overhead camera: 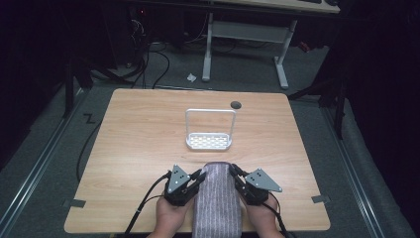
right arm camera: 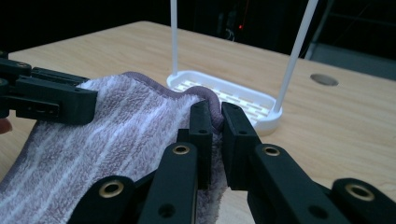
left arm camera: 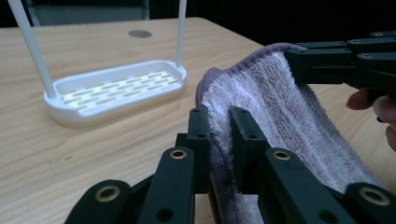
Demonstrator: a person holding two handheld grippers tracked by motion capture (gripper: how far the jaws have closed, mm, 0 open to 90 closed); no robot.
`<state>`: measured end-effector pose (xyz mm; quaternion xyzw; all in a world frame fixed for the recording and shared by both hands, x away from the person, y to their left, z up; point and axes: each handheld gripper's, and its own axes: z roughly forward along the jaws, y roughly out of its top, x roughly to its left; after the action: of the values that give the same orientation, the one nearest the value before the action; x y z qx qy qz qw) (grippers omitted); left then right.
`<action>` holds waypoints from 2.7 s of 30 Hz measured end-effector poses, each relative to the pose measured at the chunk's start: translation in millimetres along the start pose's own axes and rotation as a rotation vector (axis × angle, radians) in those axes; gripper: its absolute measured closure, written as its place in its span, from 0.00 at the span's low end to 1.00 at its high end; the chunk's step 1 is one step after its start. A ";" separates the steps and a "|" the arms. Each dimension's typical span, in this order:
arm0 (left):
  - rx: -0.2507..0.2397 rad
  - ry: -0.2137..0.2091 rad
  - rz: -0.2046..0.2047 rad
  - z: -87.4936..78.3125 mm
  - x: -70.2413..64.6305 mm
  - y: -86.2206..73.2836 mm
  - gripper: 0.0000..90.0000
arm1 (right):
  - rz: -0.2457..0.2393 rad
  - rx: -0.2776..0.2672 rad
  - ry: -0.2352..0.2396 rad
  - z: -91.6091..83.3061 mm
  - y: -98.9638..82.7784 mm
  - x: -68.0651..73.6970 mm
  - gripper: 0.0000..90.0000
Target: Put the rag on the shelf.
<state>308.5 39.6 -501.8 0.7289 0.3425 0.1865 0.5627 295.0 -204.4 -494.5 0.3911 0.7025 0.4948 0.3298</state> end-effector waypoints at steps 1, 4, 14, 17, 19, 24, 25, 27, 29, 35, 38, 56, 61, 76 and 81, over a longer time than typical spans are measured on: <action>0.000 0.000 0.000 0.0 0.0 0.0 0.88 | 0.000 0.000 0.000 0.0 0.0 0.0 0.93; -0.045 0.003 0.012 -8.0 -3.7 6.8 0.88 | 0.001 -0.037 0.001 -7.1 8.2 2.2 0.93; -0.115 0.020 0.016 -21.2 -5.2 21.4 0.89 | 0.006 -0.108 -0.005 -17.5 25.4 2.8 0.93; -0.130 0.022 0.018 -22.7 -5.5 24.3 0.89 | 0.001 -0.122 -0.011 -18.9 26.5 2.9 0.93; -0.144 0.019 0.029 -24.3 -8.2 29.2 0.89 | 0.003 -0.140 -0.017 -22.2 31.0 1.5 0.93; -0.190 -0.001 0.056 -23.8 -11.1 50.3 0.89 | -0.007 -0.198 -0.027 -29.6 48.4 -0.9 0.93; -0.190 -0.001 0.056 -23.8 -11.1 50.3 0.89 | -0.001 -0.214 -0.030 -31.3 51.9 -2.0 0.93; -0.215 0.000 0.068 -25.2 -12.2 57.8 0.89 | 0.003 -0.226 -0.033 -33.1 55.2 -2.6 0.93; -0.233 0.002 0.072 -27.0 -11.8 64.6 0.89 | 0.001 -0.254 -0.041 -37.0 66.2 -6.4 0.93; -0.262 -0.002 0.066 -28.8 -5.6 87.6 0.89 | -0.005 -0.298 -0.050 -39.3 87.5 -11.4 0.93; -0.281 0.017 0.083 -28.7 -2.8 98.3 0.89 | -0.019 -0.322 -0.052 -38.1 104.0 -12.3 0.93; -0.320 0.147 0.162 -3.6 34.1 157.3 0.90 | -0.021 -0.333 -0.080 1.5 162.3 -35.7 0.93; -0.331 0.164 0.158 4.5 45.7 166.7 0.90 | -0.020 -0.333 -0.086 19.6 177.3 -42.1 0.93; -0.295 0.201 0.132 38.5 87.7 193.5 0.90 | 0.025 -0.288 -0.094 81.4 194.7 -71.4 0.93; -0.269 0.216 0.170 50.3 95.0 201.2 0.90 | 0.033 -0.267 -0.123 97.2 199.3 -80.3 0.93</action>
<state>465.9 45.5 -336.8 0.6490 0.3100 0.3549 0.5973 460.5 -191.5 -326.9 0.3849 0.6023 0.5644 0.4130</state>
